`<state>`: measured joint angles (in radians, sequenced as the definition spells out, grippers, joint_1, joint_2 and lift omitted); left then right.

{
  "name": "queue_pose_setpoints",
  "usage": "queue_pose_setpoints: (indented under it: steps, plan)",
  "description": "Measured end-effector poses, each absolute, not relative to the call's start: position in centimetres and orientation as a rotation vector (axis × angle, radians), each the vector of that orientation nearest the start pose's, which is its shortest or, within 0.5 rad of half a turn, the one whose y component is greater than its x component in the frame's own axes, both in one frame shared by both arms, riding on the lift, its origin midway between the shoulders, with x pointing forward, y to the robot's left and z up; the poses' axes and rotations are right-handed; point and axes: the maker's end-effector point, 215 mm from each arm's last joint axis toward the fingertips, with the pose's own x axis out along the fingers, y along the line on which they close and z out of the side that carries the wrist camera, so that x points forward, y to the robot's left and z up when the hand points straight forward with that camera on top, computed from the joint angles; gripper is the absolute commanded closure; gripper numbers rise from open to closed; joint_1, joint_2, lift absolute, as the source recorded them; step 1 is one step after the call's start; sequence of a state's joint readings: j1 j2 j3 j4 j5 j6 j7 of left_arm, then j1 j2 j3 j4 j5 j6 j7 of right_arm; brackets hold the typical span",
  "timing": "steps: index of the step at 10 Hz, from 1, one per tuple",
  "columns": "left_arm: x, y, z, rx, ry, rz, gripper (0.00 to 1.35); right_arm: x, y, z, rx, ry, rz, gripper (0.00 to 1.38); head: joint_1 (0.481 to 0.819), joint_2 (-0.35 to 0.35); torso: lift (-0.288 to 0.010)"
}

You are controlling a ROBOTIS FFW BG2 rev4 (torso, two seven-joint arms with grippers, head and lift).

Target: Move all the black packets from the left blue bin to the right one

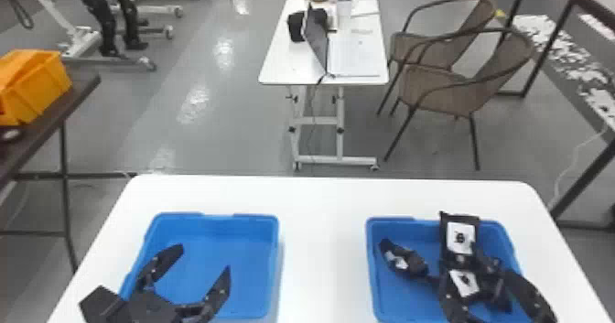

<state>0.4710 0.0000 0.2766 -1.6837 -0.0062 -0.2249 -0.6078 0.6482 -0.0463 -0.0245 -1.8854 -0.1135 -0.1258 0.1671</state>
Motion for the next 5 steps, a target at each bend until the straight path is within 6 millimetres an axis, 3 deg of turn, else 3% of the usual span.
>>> queue_pose_setpoints:
  steps: [5]
  plan:
    - [39.49,25.71,-45.62,0.074,0.168,-0.357,0.12,36.94,-21.61,-44.87,0.079,0.214,0.146,0.12,0.695,0.062,0.000]
